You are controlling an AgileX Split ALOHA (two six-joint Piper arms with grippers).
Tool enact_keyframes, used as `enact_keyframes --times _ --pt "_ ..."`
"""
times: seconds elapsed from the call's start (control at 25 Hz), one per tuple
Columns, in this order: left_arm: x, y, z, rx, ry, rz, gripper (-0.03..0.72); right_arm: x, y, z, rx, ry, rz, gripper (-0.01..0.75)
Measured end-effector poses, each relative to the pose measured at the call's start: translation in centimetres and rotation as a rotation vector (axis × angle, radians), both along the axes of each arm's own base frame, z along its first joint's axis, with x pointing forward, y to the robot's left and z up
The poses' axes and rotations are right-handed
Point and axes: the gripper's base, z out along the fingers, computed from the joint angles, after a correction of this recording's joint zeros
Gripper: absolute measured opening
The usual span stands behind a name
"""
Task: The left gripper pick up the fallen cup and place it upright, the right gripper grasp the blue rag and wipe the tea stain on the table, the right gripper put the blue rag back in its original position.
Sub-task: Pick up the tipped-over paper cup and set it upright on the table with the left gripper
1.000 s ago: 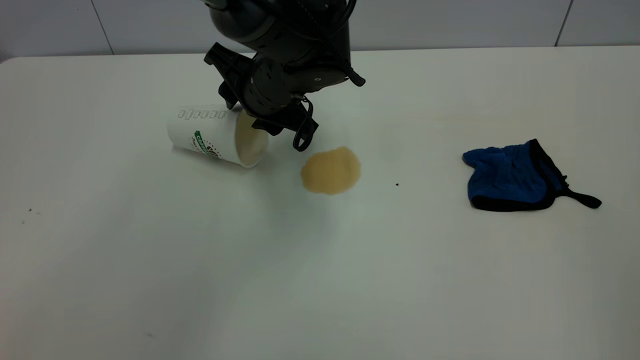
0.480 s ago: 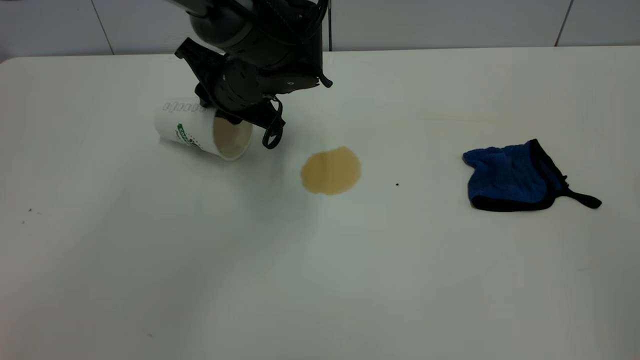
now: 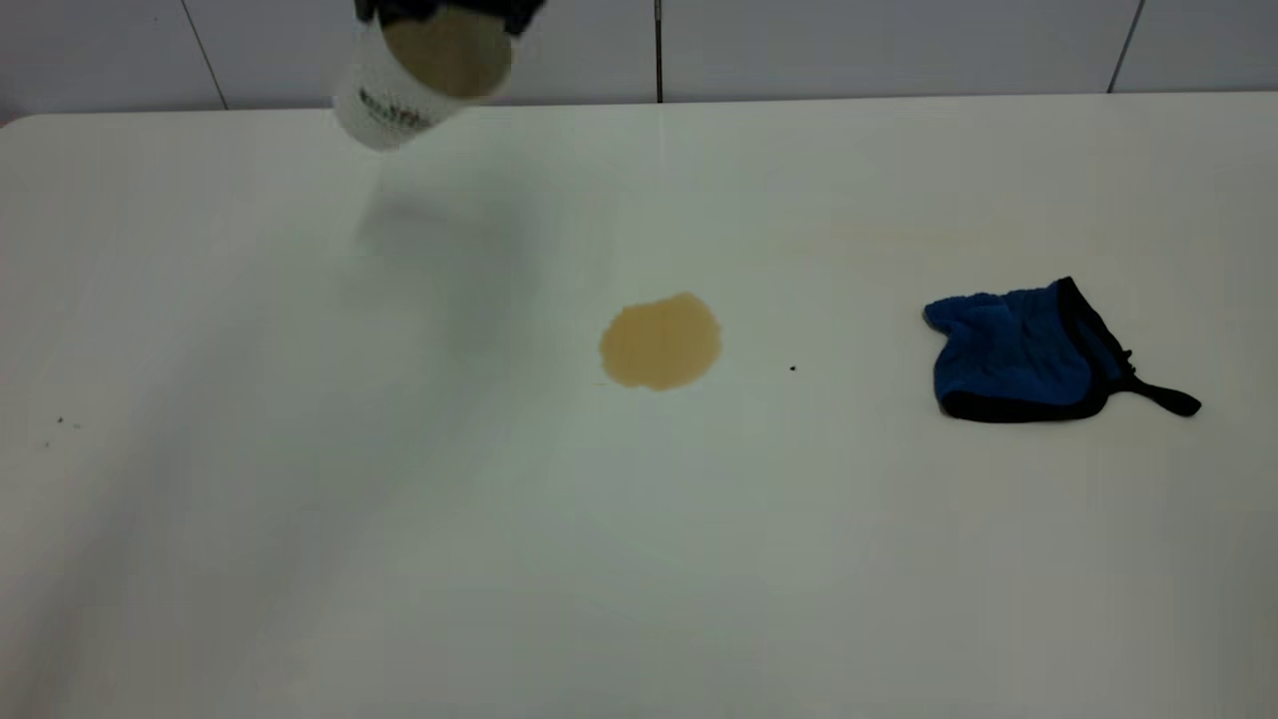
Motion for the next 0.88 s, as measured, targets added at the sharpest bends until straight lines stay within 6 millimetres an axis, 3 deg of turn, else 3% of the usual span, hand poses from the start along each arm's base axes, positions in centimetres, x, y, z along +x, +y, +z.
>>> enact_keyframes --times 0.08,0.16,0.44,0.64,0.88 --pt "0.7 1.7 2.0 -0.106 0.033 -0.001 0.005 0.0 0.0 0.0 0.000 0.000 0.000 0.238" --pt "1.3 3.6 2.5 -0.217 0.094 -0.001 0.006 0.0 0.0 0.0 0.000 0.000 0.000 0.238" --pt "2.9 9.0 1.3 -0.615 0.249 0.005 0.009 0.0 0.0 0.0 0.000 0.000 0.000 0.238" --pt "3.6 10.1 0.3 -0.789 0.270 -0.035 0.009 0.0 0.0 0.0 0.000 0.000 0.000 0.238" --pt "3.9 9.8 -3.6 -0.831 0.334 -0.013 0.013 0.0 0.0 0.0 0.000 0.000 0.000 0.238"
